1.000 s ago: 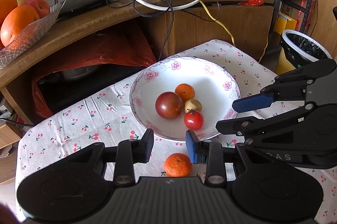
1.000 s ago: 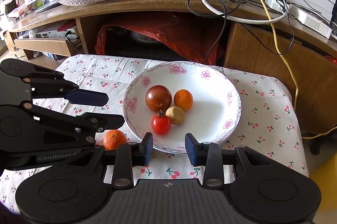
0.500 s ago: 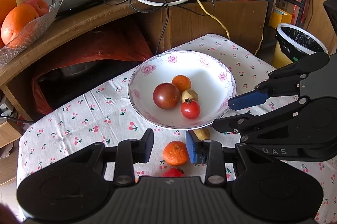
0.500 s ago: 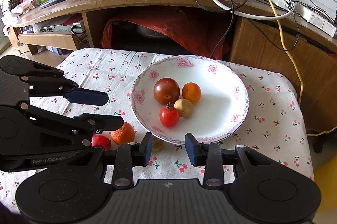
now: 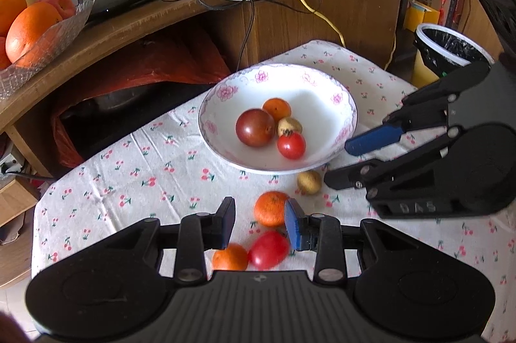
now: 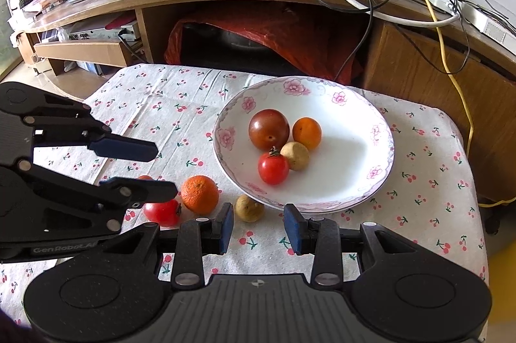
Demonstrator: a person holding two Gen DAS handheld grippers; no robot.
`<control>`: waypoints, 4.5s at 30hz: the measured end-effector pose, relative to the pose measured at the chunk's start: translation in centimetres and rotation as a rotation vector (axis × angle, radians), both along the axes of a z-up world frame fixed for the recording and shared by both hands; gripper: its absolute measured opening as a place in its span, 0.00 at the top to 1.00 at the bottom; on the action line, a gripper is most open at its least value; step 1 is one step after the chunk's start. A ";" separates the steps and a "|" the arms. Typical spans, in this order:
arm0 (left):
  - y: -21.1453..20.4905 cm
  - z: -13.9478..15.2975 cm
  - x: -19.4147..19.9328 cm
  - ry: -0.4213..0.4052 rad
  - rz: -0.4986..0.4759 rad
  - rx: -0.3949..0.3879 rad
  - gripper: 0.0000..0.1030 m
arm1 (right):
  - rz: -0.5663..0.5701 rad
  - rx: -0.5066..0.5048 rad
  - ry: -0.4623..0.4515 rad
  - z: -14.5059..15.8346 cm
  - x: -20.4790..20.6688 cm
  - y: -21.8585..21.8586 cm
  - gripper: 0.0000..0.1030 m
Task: Organize fruits
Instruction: 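Withdraw both open tools from the bowl toward the remaining fruit, then grasp a cherry tomato with the right tool while the left tool grasps a tangerine, then carry the tangerine and cherry tomato over the white bowl with both tools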
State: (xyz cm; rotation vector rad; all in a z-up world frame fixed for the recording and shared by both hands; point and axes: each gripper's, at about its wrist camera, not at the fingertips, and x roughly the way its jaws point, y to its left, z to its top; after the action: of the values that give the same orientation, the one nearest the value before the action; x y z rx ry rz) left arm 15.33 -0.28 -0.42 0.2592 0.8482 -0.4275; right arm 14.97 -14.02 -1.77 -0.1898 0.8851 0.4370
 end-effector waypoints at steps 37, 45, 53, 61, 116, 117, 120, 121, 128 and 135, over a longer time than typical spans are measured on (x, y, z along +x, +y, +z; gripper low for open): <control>5.5 -2.3 -3.2 0.107 -0.026 0.015 0.59 | 0.147 0.068 0.085 -3.4 -0.9 5.8 0.63; 4.5 -2.6 -2.1 0.085 -0.043 0.043 0.58 | 0.151 0.068 0.060 -3.6 -0.9 6.1 0.71; 3.5 -3.5 -0.7 0.115 -0.040 -0.003 0.58 | 0.104 0.039 0.103 -3.2 -1.6 3.7 0.71; 1.4 -3.9 -0.2 0.112 -0.059 0.020 0.57 | 0.086 0.024 0.119 -3.0 -2.6 1.9 0.71; -2.4 -1.4 -4.0 0.088 -0.077 0.070 0.63 | 0.002 -0.112 0.069 -0.1 -6.2 -0.5 0.72; -2.4 -1.1 -3.7 0.081 -0.070 0.067 0.63 | -0.003 -0.111 0.060 0.2 -5.8 -0.5 0.72; -2.4 -0.5 -2.7 0.063 -0.049 0.065 0.63 | -0.016 -0.102 0.037 1.0 -4.9 -0.5 0.72; -2.4 -0.4 -2.5 0.057 -0.042 0.065 0.63 | -0.019 -0.098 0.030 1.2 -4.6 -0.6 0.72; -2.4 0.3 -1.3 0.038 -0.018 0.064 0.63 | -0.026 -0.092 0.000 2.1 -3.4 -0.2 0.72; -2.5 0.7 -1.3 0.017 -0.023 0.076 0.63 | -0.018 -0.096 -0.008 2.3 -3.4 0.2 0.72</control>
State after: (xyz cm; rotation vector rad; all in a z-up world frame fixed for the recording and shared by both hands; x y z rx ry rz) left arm 14.08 -2.80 0.28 0.3359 0.8794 -0.4198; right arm 11.61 -13.81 0.49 -0.2713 0.8997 0.3770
